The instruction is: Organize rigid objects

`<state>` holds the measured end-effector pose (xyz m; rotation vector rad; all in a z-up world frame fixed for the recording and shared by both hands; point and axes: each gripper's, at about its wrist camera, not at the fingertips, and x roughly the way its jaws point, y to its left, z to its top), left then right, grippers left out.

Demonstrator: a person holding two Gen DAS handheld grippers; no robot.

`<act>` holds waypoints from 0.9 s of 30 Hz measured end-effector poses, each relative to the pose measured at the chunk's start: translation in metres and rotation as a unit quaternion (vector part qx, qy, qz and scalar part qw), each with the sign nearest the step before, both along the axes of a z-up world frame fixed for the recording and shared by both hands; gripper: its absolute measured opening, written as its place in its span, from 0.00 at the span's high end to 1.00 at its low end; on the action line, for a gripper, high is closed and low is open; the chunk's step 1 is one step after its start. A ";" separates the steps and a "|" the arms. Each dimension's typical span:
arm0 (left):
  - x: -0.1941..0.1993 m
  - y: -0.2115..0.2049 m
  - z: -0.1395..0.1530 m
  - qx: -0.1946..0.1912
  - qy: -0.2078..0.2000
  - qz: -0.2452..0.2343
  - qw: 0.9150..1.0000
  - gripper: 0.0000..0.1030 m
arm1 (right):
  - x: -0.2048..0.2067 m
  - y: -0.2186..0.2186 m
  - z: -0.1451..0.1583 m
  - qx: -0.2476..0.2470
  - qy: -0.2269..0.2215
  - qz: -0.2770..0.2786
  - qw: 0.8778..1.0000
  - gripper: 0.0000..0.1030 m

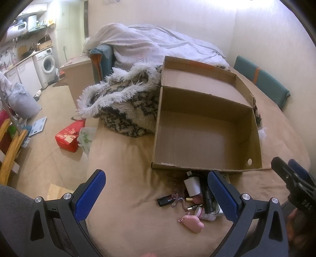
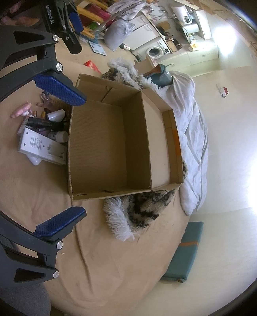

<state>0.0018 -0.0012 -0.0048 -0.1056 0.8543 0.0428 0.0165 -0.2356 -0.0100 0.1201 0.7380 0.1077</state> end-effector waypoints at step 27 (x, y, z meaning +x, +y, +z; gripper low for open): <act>0.000 0.002 0.002 -0.005 0.001 0.002 1.000 0.00 | -0.001 0.004 0.003 -0.013 -0.004 0.001 1.000 0.00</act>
